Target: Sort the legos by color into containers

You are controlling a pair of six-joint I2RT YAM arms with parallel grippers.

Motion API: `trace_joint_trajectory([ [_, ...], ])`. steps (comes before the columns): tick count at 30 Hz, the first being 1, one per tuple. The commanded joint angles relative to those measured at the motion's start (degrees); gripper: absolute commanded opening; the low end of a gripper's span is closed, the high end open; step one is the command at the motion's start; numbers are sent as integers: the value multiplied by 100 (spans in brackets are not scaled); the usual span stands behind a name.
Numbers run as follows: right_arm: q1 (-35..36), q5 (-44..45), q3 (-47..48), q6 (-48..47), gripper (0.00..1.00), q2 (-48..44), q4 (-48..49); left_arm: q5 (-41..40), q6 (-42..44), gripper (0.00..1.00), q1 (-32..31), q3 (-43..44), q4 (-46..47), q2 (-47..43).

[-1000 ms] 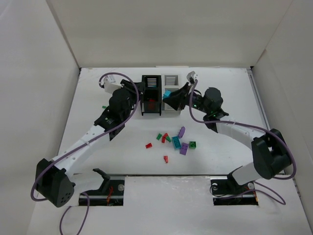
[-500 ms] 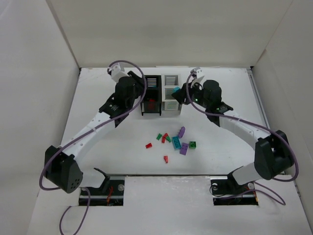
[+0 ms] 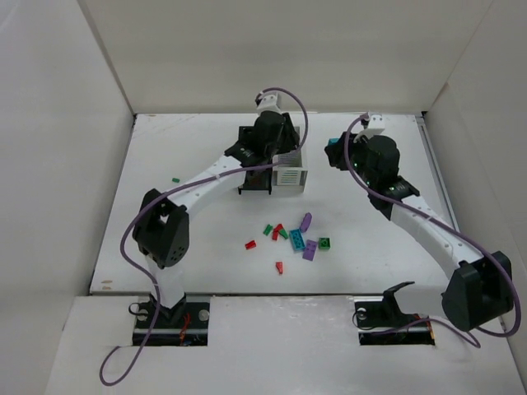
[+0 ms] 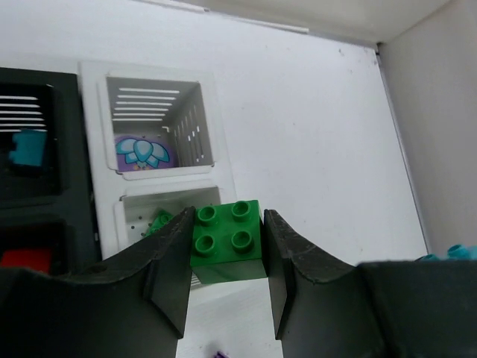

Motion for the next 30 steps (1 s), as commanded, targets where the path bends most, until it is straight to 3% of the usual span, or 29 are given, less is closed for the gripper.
trace_joint_trajectory([
  [1, -215, 279, -80, 182, 0, -195, -83, 141, 228, 15, -43, 460, -245, 195],
  [11, -471, -38, -132, 296, 0, -143, -83, 105, -53, 18, -43, 365, -360, 144],
  [16, -524, -91, -132, 296, 0, -90, -83, 132, -106, 33, -158, -67, -220, -85],
  [20, -524, -214, -132, 296, 0, -90, -83, 79, -106, 39, -158, -5, -360, 20],
  [21, -524, -266, -132, 296, 0, -90, -83, 79, -106, 54, -158, -5, -360, 20],
  [22, -524, -267, -132, 296, 0, -90, -83, 79, -106, 57, -158, -5, -360, 20],
  [25, -524, -328, -132, 296, 0, -90, -83, 79, -106, 63, -158, -5, -290, 20],
  [30, -524, -574, -132, 165, 0, -90, -83, 79, -106, 64, -158, -57, -290, -85],
])
